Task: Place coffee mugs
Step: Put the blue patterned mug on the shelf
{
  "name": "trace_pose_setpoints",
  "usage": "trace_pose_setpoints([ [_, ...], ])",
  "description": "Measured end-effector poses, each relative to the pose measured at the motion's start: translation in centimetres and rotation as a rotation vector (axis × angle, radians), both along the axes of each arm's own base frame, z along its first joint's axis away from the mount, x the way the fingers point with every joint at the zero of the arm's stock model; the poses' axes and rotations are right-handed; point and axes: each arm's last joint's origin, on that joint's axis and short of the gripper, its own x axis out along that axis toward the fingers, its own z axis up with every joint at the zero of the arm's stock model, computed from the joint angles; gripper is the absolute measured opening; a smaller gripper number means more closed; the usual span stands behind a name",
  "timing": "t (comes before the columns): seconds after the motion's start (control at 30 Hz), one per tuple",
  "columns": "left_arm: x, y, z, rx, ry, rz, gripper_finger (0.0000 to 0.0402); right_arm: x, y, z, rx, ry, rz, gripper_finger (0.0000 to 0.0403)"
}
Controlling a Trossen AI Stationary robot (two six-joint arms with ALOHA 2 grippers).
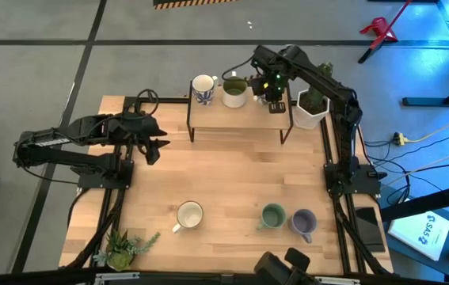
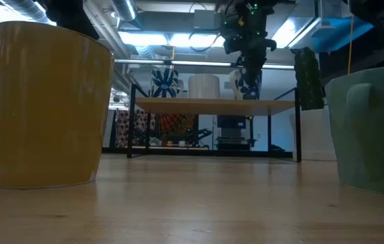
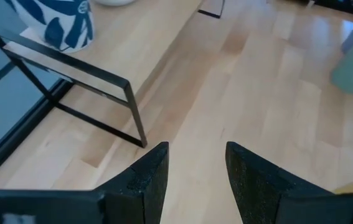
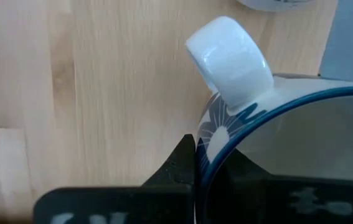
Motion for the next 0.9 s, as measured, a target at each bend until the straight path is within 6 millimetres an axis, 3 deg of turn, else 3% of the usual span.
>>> trace_pose_setpoints([
  [0.27, 0.00, 0.02, 0.00, 0.003, 0.000, 0.006, 0.0153, -0.20, -0.27, -0.01, -0.021, 0.016, 0.020, 0.0013],
  [0.9, -0.02, 0.02, -0.01, 0.006, 0.003, 0.007, 0.0153, -0.20, -0.43, 0.03, -0.063, 0.036, 0.043, 0.0131],
])
